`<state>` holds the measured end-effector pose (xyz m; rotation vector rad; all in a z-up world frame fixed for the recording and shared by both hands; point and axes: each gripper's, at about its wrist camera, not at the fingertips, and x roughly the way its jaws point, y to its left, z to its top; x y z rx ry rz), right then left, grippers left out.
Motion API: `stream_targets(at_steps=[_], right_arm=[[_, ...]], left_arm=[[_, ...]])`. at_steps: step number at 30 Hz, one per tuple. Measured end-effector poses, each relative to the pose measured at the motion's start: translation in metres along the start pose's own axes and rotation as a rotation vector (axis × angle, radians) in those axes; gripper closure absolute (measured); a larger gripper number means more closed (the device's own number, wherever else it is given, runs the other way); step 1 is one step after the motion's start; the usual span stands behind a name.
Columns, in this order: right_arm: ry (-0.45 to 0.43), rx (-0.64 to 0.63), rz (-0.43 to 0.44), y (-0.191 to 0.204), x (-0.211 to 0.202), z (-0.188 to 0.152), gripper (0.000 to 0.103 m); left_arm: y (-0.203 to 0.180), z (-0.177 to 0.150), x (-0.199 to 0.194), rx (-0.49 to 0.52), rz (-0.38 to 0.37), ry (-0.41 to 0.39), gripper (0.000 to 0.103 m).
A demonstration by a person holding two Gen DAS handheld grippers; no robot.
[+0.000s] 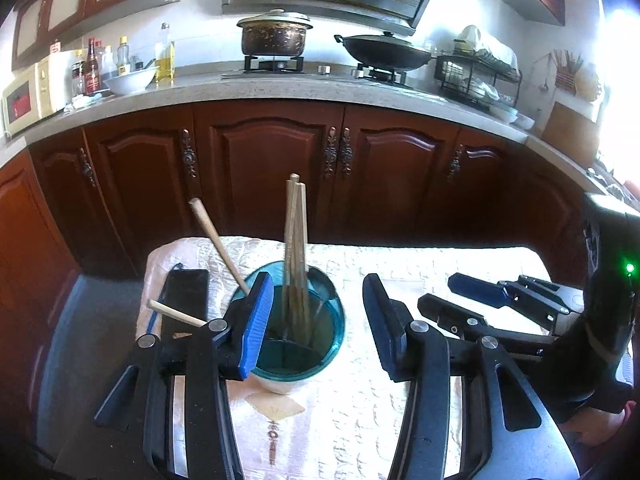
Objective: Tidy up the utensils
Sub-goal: 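Withdraw both open tools from the cup toward the gold fork and white spoon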
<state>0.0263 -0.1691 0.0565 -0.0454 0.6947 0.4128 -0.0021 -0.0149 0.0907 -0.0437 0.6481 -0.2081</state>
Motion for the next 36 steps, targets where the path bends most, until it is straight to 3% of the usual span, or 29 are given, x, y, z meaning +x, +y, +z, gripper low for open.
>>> stream_targets(at_steps=[10,17,25,36], right_arm=[[0.011,0.026,-0.048,-0.026,-0.023,-0.022,0.063],[0.065,0.068,-0.102,-0.061,-0.033,-0.050,0.063],[0.196,0.147,-0.131,-0.104,-0.027,-0.104,0.062],[0.352,0.309,-0.044,-0.128,0.019,-0.157,0.062]], left_arm=[[-0.029,-0.013,0.006,0.019,-0.065,0.031,0.057],[-0.049,-0.030,0.020,0.009,-0.152,0.110,0.057],[-0.074,-0.059,0.054,0.016,-0.221,0.243,0.057],[-0.097,-0.106,0.106,0.049,-0.225,0.406,0.057]])
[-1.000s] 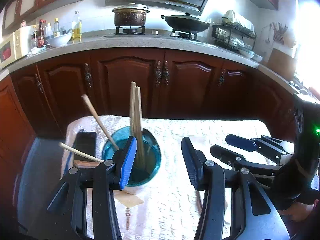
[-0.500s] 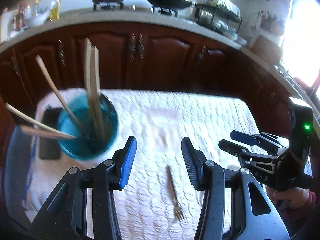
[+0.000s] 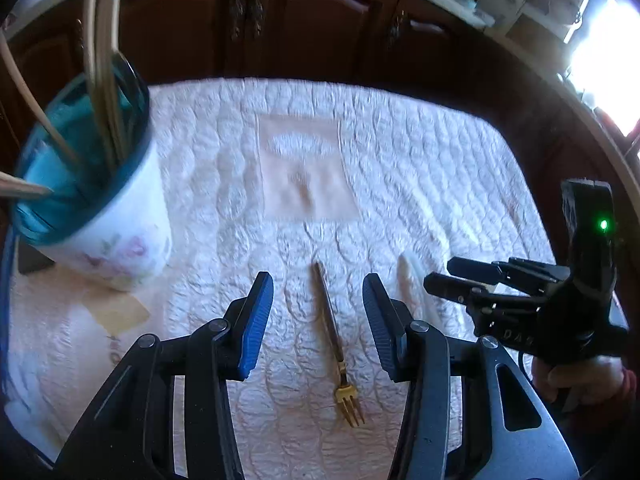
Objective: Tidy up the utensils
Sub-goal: 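Withdraw both open tools from the cup toward the gold fork and white spoon, then grasp the gold fork with the left tool while the right tool grasps the white ceramic spoon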
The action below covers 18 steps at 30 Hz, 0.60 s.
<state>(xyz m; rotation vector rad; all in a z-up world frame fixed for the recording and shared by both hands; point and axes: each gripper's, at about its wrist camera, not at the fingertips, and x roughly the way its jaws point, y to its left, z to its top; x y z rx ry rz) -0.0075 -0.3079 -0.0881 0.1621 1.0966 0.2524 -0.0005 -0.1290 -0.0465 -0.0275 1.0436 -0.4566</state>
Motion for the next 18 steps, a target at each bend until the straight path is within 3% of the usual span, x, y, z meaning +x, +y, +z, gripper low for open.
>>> stream_targets(at_steps=[10,13,18], right_arm=[[0.059,0.054,0.040,-0.008,0.029,0.003,0.065],[0.079,0.045,0.022,-0.003,0.039,0.009,0.069],[0.093,0.032,0.010,0.001,0.051,0.015,0.081]], left_arm=[[0.000,-0.004,0.049,-0.003,0.007,0.091,0.057],[-0.001,-0.003,0.058,0.001,0.007,0.102,0.058],[-0.007,-0.002,0.072,0.029,0.011,0.130,0.069]])
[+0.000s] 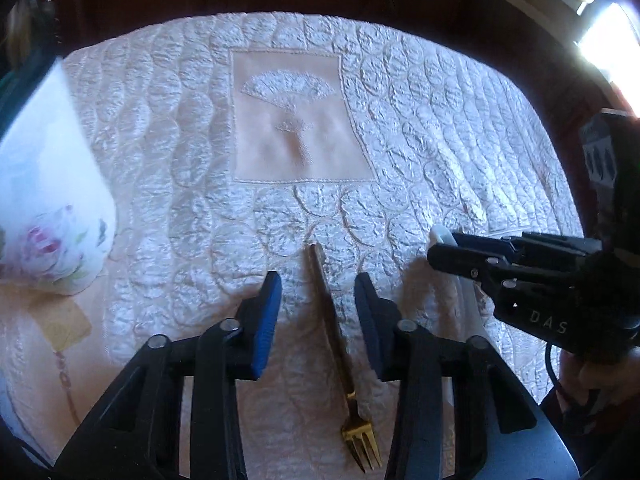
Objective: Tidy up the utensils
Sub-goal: 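Grasp the gold fork with the left tool while the right tool grasps the white ceramic spoon, then lift the gold fork toward the cup with the left tool while the right tool carries the white spoon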
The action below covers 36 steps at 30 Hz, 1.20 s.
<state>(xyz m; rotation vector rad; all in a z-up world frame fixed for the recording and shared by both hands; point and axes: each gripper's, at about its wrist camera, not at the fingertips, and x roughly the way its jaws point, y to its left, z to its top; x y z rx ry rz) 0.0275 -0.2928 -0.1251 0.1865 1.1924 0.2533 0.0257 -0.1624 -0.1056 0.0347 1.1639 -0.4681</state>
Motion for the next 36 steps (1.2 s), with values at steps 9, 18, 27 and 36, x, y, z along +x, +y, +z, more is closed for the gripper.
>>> stream_targets(at_steps=[9,18,27,36], right_arm=[[-0.048,0.011,0.059,-0.007,-0.018,0.003,0.087],[-0.148,-0.044,0.089,0.008,-0.064,0.004,0.091],[-0.231,-0.098,0.120,0.029,-0.104,0.006,0.091],[-0.282,-0.154,0.126,0.057,-0.125,0.014,0.091]], left_arm=[[0.004,0.004,0.005,-0.003,-0.015,0.001,0.095],[0.020,-0.003,-0.053,-0.020,-0.069,-0.099,0.096],[0.025,-0.008,-0.102,-0.008,-0.070,-0.197,0.097],[0.036,-0.010,-0.131,-0.018,-0.039,-0.266,0.098]])
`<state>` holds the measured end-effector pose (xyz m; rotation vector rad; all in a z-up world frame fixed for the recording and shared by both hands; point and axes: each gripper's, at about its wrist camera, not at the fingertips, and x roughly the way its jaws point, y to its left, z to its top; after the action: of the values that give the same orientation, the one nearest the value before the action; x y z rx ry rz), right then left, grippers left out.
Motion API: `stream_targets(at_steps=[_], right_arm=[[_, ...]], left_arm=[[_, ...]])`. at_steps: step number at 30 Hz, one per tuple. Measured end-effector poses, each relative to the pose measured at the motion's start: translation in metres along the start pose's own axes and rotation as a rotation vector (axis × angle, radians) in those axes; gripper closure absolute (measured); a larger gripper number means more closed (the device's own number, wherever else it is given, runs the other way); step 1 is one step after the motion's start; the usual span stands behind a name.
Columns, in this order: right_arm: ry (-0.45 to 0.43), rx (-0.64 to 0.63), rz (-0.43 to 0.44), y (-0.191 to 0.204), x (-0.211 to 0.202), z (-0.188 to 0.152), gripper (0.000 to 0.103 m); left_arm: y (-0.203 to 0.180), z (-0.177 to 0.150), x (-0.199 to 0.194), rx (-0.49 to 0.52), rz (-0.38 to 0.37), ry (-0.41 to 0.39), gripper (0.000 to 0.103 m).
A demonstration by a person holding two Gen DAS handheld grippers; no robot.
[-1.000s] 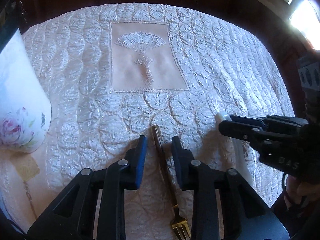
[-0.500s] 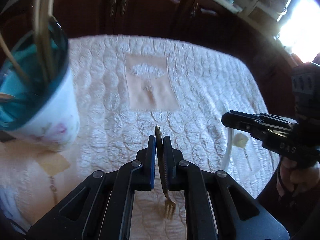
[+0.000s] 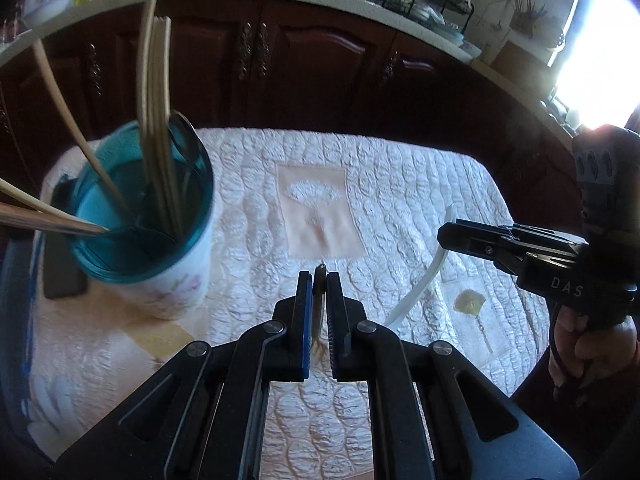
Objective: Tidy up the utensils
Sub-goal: 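Lift the gold fork toward the cup with the left tool while the right tool carries the white spoon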
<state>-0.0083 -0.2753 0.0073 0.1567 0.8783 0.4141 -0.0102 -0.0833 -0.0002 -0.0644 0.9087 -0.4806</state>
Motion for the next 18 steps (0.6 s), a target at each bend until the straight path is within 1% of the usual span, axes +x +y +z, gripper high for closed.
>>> stream_targets(at_steps=[12,18], right_arm=[[-0.073,-0.054,0.002,0.032,-0.015,0.026,0.091],[-0.109,-0.082,0.020,0.045,-0.024,0.041,0.091]], left_arm=[[0.012,0.013,-0.035,-0.022,0.013,-0.078,0.098],[0.029,0.025,-0.072,-0.041,0.008,-0.128,0.098]])
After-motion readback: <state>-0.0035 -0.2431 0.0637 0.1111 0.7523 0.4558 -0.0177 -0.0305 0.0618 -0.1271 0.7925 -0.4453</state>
